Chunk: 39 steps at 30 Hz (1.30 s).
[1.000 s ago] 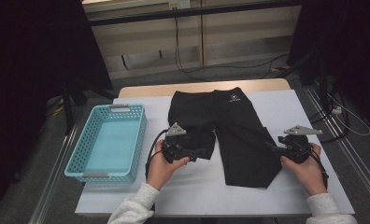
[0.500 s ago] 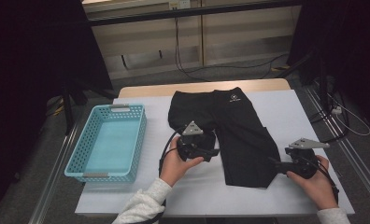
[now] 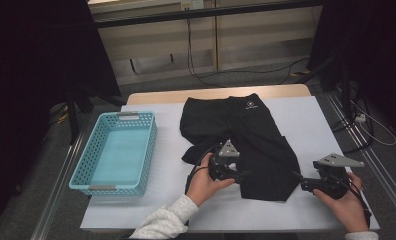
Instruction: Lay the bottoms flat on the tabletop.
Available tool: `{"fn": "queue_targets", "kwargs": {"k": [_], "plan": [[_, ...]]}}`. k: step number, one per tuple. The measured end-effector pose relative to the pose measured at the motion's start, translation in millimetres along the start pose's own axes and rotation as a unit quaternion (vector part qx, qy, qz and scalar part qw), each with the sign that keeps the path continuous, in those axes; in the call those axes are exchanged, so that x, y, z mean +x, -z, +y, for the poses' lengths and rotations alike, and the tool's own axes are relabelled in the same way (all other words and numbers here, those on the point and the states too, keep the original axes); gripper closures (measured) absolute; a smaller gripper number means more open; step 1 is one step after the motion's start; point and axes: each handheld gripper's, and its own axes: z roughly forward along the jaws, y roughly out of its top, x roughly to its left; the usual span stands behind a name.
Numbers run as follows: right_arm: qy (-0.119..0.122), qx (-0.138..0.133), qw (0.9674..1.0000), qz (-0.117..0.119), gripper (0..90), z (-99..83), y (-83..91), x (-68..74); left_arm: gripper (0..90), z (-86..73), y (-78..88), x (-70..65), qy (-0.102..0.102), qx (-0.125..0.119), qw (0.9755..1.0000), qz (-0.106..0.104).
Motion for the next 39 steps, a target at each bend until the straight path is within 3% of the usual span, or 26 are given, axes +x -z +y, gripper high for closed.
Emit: {"fn": "queue_targets", "kwargs": {"k": [3, 5, 9, 11, 15, 19, 21, 22, 25, 27, 31, 36, 39], "plan": [[-0.005, 0.003, 1.0000, -0.001, 19.9, -1.2, 1.8, -1.5, 36.5, -3.0, -4.5, -0.6, -0.005, 0.013, 0.9999, 0.002], [-0.007, 0.000, 1.0000, 0.000, 20.0, -1.1, 2.3, -2.1, 40.8, -4.6, -6.1, 0.0, -0.009, 0.026, 0.9996, 0.008], [-0.004, 0.002, 1.0000, 0.001, 20.9, -0.8, 1.6, -1.7, 49.4, -5.4, -4.5, 0.9, -0.002, 0.029, 0.9995, 0.015], [-0.002, 0.003, 1.0000, 0.001, 21.5, -0.7, 1.9, -0.9, 53.3, -5.8, -3.6, 0.9, -0.009, 0.036, 0.9991, 0.022], [-0.006, 0.020, 0.9998, 0.005, 27.6, -2.4, 0.0, 1.0, 62.4, -5.4, -0.7, 0.2, -0.001, 0.048, 0.9986, 0.022], [-0.003, 0.051, 0.9987, 0.007, 47.1, -5.8, -6.2, 2.8, 80.7, -5.0, 2.3, 3.4, 0.024, 0.056, 0.9981, 0.012], [-0.006, 0.051, 0.9987, 0.007, 55.4, -6.2, -7.2, 3.5, 85.2, -5.8, 2.8, 4.6, 0.030, 0.055, 0.9980, 0.009], [-0.005, 0.051, 0.9986, 0.012, 64.8, -5.5, -7.2, 3.6, 86.0, -5.6, 3.2, 4.5, 0.032, 0.056, 0.9979, 0.010], [-0.005, 0.048, 0.9985, 0.025, 72.9, -3.9, -10.6, 5.3, 86.5, -5.5, 3.8, 4.2, 0.030, 0.054, 0.9981, 0.009], [-0.003, 0.054, 0.9976, 0.044, 88.7, -0.9, -12.8, 6.6, 86.7, -5.4, 5.3, 5.1, 0.031, 0.049, 0.9983, 0.008], [0.004, 0.055, 0.9967, 0.060, 90.0, 6.8, -14.0, 9.4, 87.0, -1.7, 13.4, 8.4, 0.039, 0.032, 0.9987, 0.003], [0.009, 0.033, 0.9974, 0.063, 90.0, 20.2, -9.4, 11.4, 87.0, 0.0, 24.2, 19.5, 0.049, 0.013, 0.9987, 0.006], [0.013, 0.017, 0.9988, 0.045, 90.0, 30.4, -13.3, 10.3, 87.0, -1.7, 26.1, 25.3, 0.056, 0.008, 0.9983, 0.014]]}}
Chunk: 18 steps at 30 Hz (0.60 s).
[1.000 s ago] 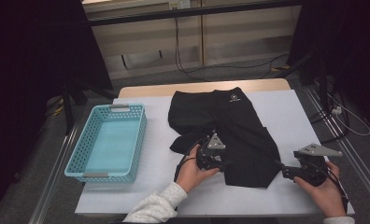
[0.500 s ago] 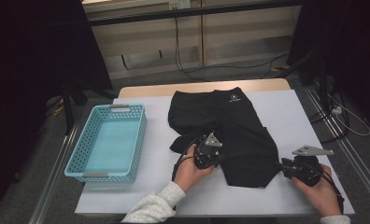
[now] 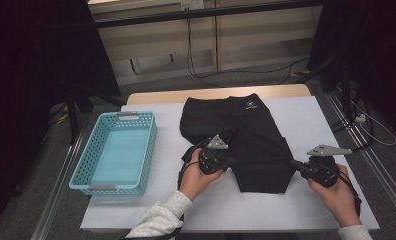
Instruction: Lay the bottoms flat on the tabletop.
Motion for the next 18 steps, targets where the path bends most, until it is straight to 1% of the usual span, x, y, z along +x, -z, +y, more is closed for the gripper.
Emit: {"fn": "queue_targets", "kwargs": {"k": [1, 2, 3, 5, 6, 7, 8, 9, 10, 11, 12, 13, 14, 16, 18], "plan": [[-0.004, -0.009, 1.0000, -0.001, 90.0, 2.1, -1.6, -0.7, 87.0, -0.6, 0.4, 1.2, 0.001, 0.004, 1.0000, 0.001], [-0.005, -0.014, 0.9999, -0.002, 90.0, 3.7, -3.9, -0.2, 87.0, -1.9, -0.7, 1.6, 0.004, 0.002, 1.0000, 0.001], [-0.001, -0.011, 0.9999, -0.005, 90.0, 4.9, -7.2, 0.4, 87.0, -2.9, -2.0, 1.6, 0.002, 0.006, 1.0000, 0.002], [-0.001, -0.008, 0.9999, -0.014, 88.9, 6.0, -16.4, 1.6, 86.9, -5.7, -6.4, 1.5, -0.001, 0.014, 0.9999, 0.005], [-0.002, -0.008, 0.9998, -0.018, 82.0, 6.1, -21.7, 2.3, 86.8, -7.5, -8.9, 1.5, -0.001, 0.015, 0.9999, 0.007], [-0.001, -0.005, 0.9997, -0.022, 77.5, 5.7, -27.3, 3.4, 86.8, -8.7, -10.1, 1.7, 0.000, 0.017, 0.9998, 0.009], [0.006, 0.005, 0.9998, -0.021, 76.8, 5.0, -32.3, 4.8, 86.7, -9.5, -10.5, 2.1, 0.002, 0.017, 0.9998, 0.009], [0.010, 0.014, 0.9996, -0.023, 72.2, 4.0, -35.8, 6.2, 86.7, -9.6, -9.8, 2.2, -0.001, 0.018, 0.9998, 0.012], [0.010, 0.015, 0.9995, -0.026, 67.5, 3.1, -37.3, 7.5, 86.7, -9.0, -8.5, 2.3, -0.001, 0.019, 0.9997, 0.014], [0.009, 0.012, 0.9995, -0.027, 65.7, 3.0, -36.0, 8.1, 86.7, -8.5, -7.4, 2.4, 0.002, 0.014, 0.9998, 0.014], [0.003, 0.004, 0.9996, -0.027, 62.5, 3.6, -32.5, 7.8, 86.7, -7.8, -5.4, 2.6, 0.001, 0.015, 0.9997, 0.018], [-0.003, -0.005, 0.9995, -0.031, 58.1, 4.0, -27.9, 6.4, 86.7, -7.1, -4.0, 2.3, 0.001, 0.016, 0.9994, 0.030], [-0.011, -0.012, 0.9993, -0.034, 56.3, 3.9, -23.2, 4.8, 86.7, -7.2, -2.8, 4.0, 0.002, 0.014, 0.9997, 0.020], [-0.023, -0.015, 0.9992, -0.030, 56.1, 0.6, -14.8, 1.9, 86.7, -8.0, -2.1, 4.8, 0.004, 0.012, 0.9997, 0.020], [-0.022, -0.006, 0.9995, -0.021, 55.4, -6.8, -7.9, 1.9, 86.7, -8.9, -2.7, 4.0, 0.001, 0.015, 0.9997, 0.021]]}}
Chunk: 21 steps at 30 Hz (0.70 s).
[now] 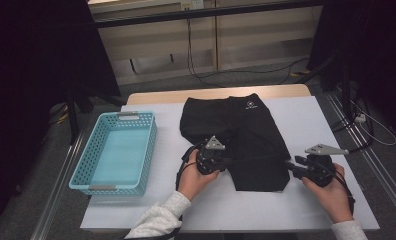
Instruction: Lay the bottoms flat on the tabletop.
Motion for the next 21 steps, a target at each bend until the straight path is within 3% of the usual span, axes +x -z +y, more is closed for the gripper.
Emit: {"fn": "queue_targets", "kwargs": {"k": [3, 6, 7, 8, 9, 11, 14, 18, 21], "plan": [[0.000, 0.021, 0.9997, 0.014, 56.9, -14.5, 5.7, 2.7, 86.7, 1.4, -1.2, -2.6, -0.004, 0.001, 1.0000, -0.004], [0.011, 0.041, 0.9989, 0.021, 60.0, -19.4, -1.0, 7.6, 86.7, 2.6, -3.0, -6.3, -0.009, 0.001, 0.9999, -0.006], [0.019, 0.036, 0.9990, 0.016, 62.9, -19.3, -3.0, 10.0, 86.7, 2.9, -3.9, -7.3, -0.011, 0.004, 0.9999, -0.007], [0.022, 0.037, 0.9990, 0.012, 71.8, -17.8, -4.4, 11.9, 86.7, 2.9, -5.3, -8.0, -0.012, 0.003, 0.9999, -0.007], [0.025, 0.040, 0.9986, 0.023, 81.9, -16.2, -5.3, 13.2, 86.7, 2.9, -5.3, -8.0, -0.012, 0.003, 0.9999, -0.007], [0.030, 0.040, 0.9981, 0.037, 89.8, -15.4, -7.7, 16.0, 86.7, 3.5, -7.0, -9.2, -0.011, 0.003, 0.9999, -0.010], [0.025, 0.041, 0.9980, 0.040, 90.0, -11.4, 0.0, 16.7, 86.8, 6.3, -3.7, -9.8, -0.011, -0.003, 0.9998, -0.017], [0.019, 0.014, 0.9994, 0.023, 90.0, -1.7, 23.6, 12.3, 86.9, 10.3, 1.5, -10.8, -0.010, -0.019, 0.9996, -0.019], [0.012, 0.009, 0.9996, 0.023, 89.9, 5.8, 20.8, 11.0, 86.9, 9.1, 0.0, -8.8, -0.009, -0.012, 0.9998, -0.014]]}}
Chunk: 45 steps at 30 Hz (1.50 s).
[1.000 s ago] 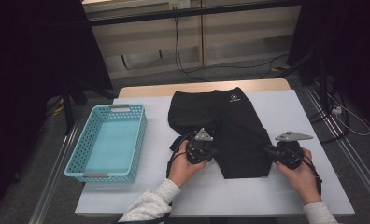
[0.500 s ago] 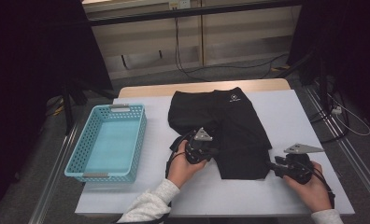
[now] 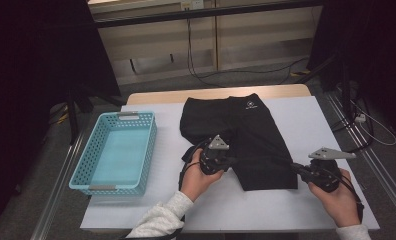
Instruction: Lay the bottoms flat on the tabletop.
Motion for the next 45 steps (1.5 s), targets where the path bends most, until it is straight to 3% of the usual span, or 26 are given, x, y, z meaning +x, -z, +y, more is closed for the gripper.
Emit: {"fn": "queue_targets", "kwargs": {"k": [1, 3, 6, 8, 12, 16, 20, 22, 27, 31, 33, 35, 37, 40, 45], "plan": [[0.006, 0.005, 1.0000, -0.003, 88.0, 2.2, -5.8, 0.6, 86.8, -1.3, -2.0, 0.2, 0.003, 0.002, 1.0000, -0.001], [0.012, 0.011, 0.9998, -0.010, 74.4, 5.1, -21.4, 1.8, 86.8, -3.3, -5.7, 0.2, 0.002, 0.011, 0.9999, -0.001], [0.010, 0.025, 0.9995, -0.017, 69.6, 3.0, -38.7, 1.6, 86.8, -4.5, -8.0, -1.4, 0.000, 0.011, 0.9999, -0.002], [0.007, 0.031, 0.9991, -0.029, 59.9, -0.1, -39.4, 0.4, 86.6, -4.7, -7.1, -1.4, 0.001, 0.011, 0.9999, -0.002], [-0.016, 0.004, 0.9987, -0.047, 52.2, -1.8, -20.0, -8.4, 86.4, -5.5, -5.7, 0.0, 0.002, 0.009, 1.0000, -0.002], [-0.019, 0.000, 0.9986, -0.050, 57.8, -9.7, -6.9, -14.6, 86.4, -4.1, -4.3, -1.3, -0.001, 0.011, 0.9999, 0.000], [-0.018, 0.016, 0.9975, -0.067, 59.6, -15.2, -10.6, -20.7, 86.5, -3.2, -4.1, -1.3, -0.002, 0.013, 0.9999, 0.001], [-0.019, 0.016, 0.9980, -0.058, 57.9, -15.0, -14.2, -20.9, 86.5, -3.3, -4.4, -1.0, 0.001, 0.014, 0.9999, -0.001], [0.000, 0.031, 0.9994, -0.017, 55.6, -13.1, -26.2, -4.1, 86.5, -2.7, -2.2, -0.8, -0.001, 0.013, 0.9999, -0.001], [0.019, 0.041, 0.9990, -0.009, 57.0, -14.3, -34.5, 10.1, 86.5, -1.6, 0.1, -2.4, -0.001, 0.009, 1.0000, -0.001], [0.019, 0.041, 0.9989, -0.010, 62.4, -14.1, -34.9, 14.0, 86.5, -1.3, 1.1, -2.5, -0.001, 0.009, 1.0000, -0.003], [0.023, 0.043, 0.9988, 0.010, 80.8, -14.0, -34.0, 14.8, 86.5, -1.7, 0.8, -2.3, -0.001, 0.008, 1.0000, -0.003], [0.024, 0.043, 0.9987, 0.012, 88.2, -14.0, -32.8, 14.2, 86.5, -1.8, 0.7, -2.3, -0.001, 0.008, 1.0000, -0.004], [0.016, 0.041, 0.9990, 0.010, 89.0, -12.9, -25.2, 9.8, 86.5, -0.5, 2.0, -3.2, 0.003, 0.005, 0.9999, -0.009], [-0.019, 0.025, 0.9993, 0.020, 89.2, -17.1, -2.0, 2.8, 86.5, 1.8, 5.4, -8.4, 0.001, 0.001, 0.9997, -0.023]]}}
